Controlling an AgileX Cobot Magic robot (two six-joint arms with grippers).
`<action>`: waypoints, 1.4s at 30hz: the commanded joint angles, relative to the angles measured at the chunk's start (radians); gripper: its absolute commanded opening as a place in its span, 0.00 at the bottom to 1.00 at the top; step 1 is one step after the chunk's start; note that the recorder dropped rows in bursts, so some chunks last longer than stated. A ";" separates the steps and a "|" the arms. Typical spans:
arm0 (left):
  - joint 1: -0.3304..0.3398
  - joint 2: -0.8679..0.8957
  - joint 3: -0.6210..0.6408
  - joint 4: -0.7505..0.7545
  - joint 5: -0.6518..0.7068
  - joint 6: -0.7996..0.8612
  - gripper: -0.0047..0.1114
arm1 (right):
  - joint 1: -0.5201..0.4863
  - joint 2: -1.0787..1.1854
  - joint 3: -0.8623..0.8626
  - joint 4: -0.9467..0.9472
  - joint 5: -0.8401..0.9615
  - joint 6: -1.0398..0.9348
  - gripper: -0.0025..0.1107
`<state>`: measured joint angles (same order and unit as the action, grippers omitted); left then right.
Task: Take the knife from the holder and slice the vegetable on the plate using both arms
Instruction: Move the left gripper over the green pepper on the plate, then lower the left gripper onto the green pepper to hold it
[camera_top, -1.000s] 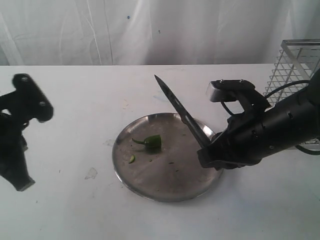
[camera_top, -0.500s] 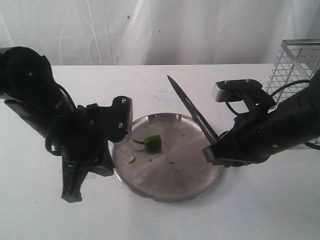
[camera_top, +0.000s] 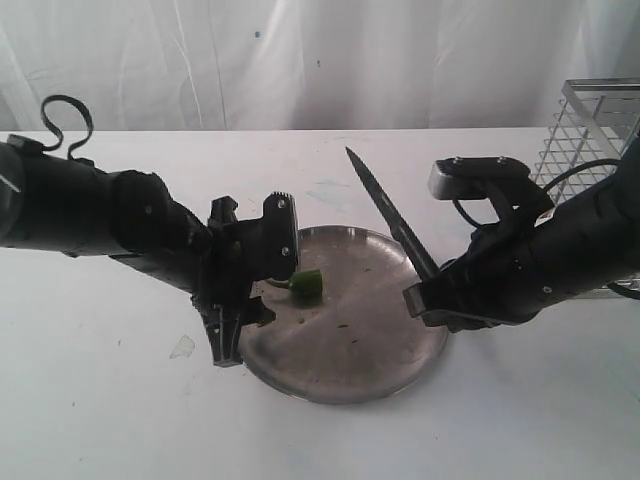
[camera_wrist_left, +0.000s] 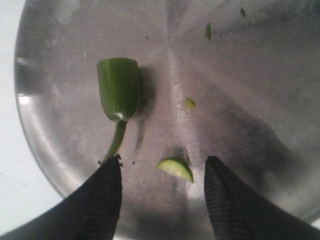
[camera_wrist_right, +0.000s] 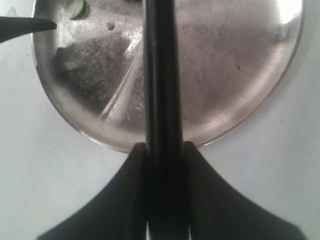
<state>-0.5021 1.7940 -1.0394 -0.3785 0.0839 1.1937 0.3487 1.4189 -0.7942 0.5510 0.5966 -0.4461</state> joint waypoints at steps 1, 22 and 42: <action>-0.006 0.028 -0.009 -0.035 0.038 -0.127 0.51 | 0.004 -0.001 -0.008 -0.004 0.002 0.013 0.02; -0.006 -0.225 -0.007 -0.048 0.269 -0.231 0.51 | 0.004 -0.001 -0.010 -0.009 0.008 0.002 0.02; -0.009 0.181 -0.333 -0.062 0.321 0.038 0.51 | 0.019 0.153 -0.220 -0.277 0.201 0.138 0.02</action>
<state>-0.5045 1.9483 -1.3020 -0.4267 0.2983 1.2317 0.3619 1.5269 -0.9505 0.2914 0.7401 -0.3053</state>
